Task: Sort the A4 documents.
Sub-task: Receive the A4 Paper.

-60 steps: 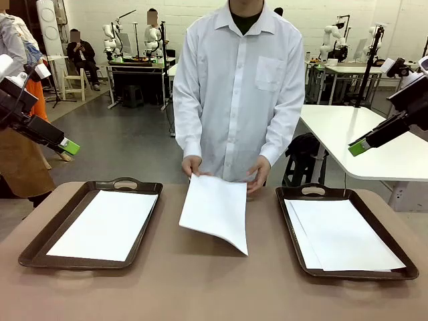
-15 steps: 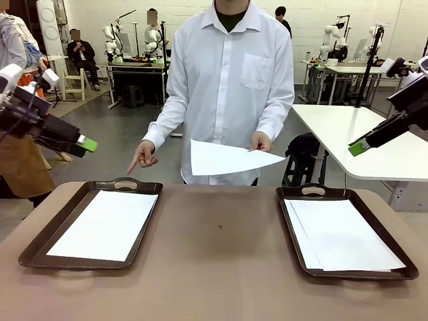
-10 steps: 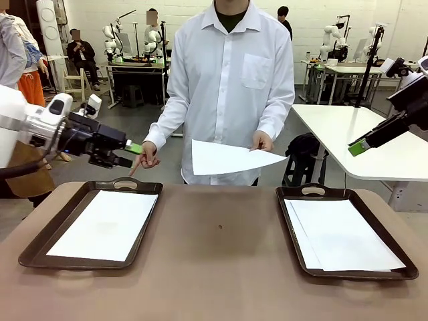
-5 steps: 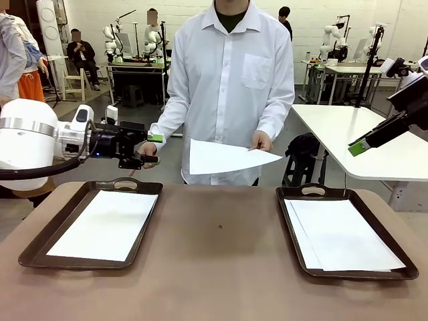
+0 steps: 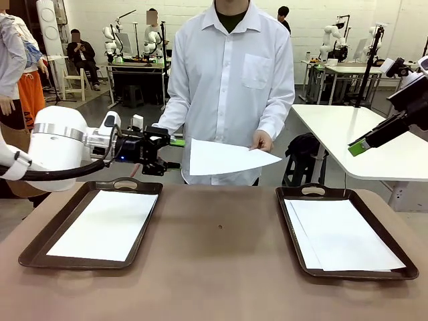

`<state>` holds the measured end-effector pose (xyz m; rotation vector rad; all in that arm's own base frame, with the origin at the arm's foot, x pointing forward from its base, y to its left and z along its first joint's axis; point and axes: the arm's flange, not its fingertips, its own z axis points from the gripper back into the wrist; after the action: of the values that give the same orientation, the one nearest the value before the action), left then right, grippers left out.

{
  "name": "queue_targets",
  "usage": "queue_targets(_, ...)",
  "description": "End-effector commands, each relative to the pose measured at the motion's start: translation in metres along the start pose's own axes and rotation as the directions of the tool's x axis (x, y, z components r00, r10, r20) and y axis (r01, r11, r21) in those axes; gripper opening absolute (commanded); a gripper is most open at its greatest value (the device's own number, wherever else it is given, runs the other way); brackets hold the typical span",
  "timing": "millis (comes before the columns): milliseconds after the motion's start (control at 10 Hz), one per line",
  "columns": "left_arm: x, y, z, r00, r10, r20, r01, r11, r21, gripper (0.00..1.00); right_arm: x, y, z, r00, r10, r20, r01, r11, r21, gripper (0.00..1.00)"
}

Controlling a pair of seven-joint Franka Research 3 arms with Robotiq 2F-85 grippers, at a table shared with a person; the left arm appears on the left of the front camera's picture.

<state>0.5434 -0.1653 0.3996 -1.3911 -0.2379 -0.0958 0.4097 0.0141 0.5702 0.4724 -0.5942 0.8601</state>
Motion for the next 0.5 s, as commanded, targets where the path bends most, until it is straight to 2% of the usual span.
queue_targets(0, 0.013, 0.001, -0.017, 0.998, 0.047, -0.028, -0.049, 0.998, -0.043, 0.83, 0.000, -0.001, -0.001, 1.000, 0.002, 0.022, -0.002, 1.000, 0.023, 1.00)
queue_targets(400, 0.015, 0.005, -0.050, 0.995, 0.085, -0.047, -0.090, 0.989, -0.118, 0.83, 0.000, -0.001, -0.001, 1.000, 0.002, 0.022, -0.002, 1.000, 0.023, 1.00)
